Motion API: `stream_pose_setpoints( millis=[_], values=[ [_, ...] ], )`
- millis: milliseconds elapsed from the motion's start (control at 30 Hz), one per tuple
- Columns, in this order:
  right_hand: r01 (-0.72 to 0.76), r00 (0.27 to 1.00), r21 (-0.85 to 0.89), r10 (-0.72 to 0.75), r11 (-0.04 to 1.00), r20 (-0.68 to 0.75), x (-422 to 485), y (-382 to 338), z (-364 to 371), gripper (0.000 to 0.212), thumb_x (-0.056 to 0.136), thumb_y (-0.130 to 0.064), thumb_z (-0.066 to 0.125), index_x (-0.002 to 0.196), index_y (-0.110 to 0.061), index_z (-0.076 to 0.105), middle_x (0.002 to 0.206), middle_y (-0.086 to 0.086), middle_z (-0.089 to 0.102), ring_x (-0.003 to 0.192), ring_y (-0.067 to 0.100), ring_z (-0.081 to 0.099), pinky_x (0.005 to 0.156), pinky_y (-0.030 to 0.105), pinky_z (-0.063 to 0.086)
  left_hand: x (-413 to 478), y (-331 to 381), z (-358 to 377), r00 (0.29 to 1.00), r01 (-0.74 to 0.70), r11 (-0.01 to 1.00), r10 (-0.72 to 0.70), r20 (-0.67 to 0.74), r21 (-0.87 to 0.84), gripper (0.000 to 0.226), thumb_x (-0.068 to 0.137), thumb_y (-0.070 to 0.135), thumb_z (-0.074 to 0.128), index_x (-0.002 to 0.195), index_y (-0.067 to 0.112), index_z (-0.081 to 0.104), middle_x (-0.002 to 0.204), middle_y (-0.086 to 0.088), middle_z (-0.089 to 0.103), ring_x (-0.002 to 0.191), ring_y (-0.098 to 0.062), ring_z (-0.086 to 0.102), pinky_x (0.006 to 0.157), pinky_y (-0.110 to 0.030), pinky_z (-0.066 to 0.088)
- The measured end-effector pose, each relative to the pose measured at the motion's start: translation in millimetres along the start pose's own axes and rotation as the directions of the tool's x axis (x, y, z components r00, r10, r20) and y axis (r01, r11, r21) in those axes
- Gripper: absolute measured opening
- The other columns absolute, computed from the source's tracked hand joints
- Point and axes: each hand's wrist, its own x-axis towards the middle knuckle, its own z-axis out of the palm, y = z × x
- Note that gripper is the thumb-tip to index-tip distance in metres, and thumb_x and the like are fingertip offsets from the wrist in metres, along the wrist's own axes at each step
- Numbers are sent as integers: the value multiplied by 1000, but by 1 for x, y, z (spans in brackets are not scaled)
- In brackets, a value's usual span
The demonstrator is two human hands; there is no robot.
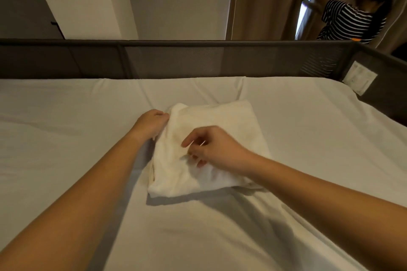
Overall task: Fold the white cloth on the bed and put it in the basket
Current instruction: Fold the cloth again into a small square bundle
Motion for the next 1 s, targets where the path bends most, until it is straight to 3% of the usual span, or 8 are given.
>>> stream_pose_setpoints(
  millis=[100,167,233,333,500,633,800,1000],
  values=[
    [-21,965,-142,-17,990,-262,2,9,-42,21,97,-7,64,108,-15,79,103,6,76,80,15,69,79,32,55,-12,15,-3,999,47,999,-47,-21,-10,69,96,59,55,159,34,41,165,-7,40,144,-34,48,116,-46,42],
    [-107,923,-181,30,978,-384,0,20,-66,27,99,-18,66,124,-21,74,122,4,70,97,19,69,84,30,51,-22,23,1,998,49,998,-47,-48,35,68,97,66,52,160,45,34,166,-8,34,144,-38,46,114,-49,43],
    [-195,899,-178,103,964,-427,-4,34,-82,42,99,-31,68,141,-26,63,142,9,60,116,28,67,97,37,53,-34,29,10,997,56,993,-49,-62,107,70,97,70,49,161,47,30,166,-12,30,143,-41,46,113,-49,44],
    [-302,884,-120,231,946,-407,-8,56,-89,65,99,-47,67,157,-31,43,157,14,46,131,39,59,111,50,51,-47,25,25,995,99,981,-96,-29,166,80,93,76,46,163,48,20,167,-13,22,144,-43,42,115,-49,41],
    [-332,874,98,345,938,-342,-12,78,-84,77,98,-55,65,163,-33,31,160,12,47,135,37,57,115,48,45,-61,4,41,985,168,967,-171,-2,189,93,85,86,45,164,49,10,168,-13,22,144,-43,40,115,-52,41],
    [-295,888,117,318,948,-333,-13,84,-77,81,97,-53,66,165,-29,29,163,5,45,141,32,52,112,42,42,-65,-2,43,986,165,974,-157,-58,156,96,83,86,48,164,47,16,165,-14,32,145,-42,41,117,-51,38],
    [-305,877,180,350,935,-330,-10,88,-76,86,94,-54,70,164,-30,28,159,6,49,135,32,56,110,44,48,-66,-4,42,985,167,984,-164,-61,59,100,77,87,54,163,47,23,161,-9,41,141,-37,48,116,-48,42],
    [-278,880,184,327,943,-344,-4,86,-74,89,93,-51,73,165,-27,26,157,6,51,133,31,58,106,42,50,-64,2,47,991,129,990,-130,-34,-50,106,61,92,65,154,50,39,145,9,59,130,-26,59,111,-46,49]
  ],
)
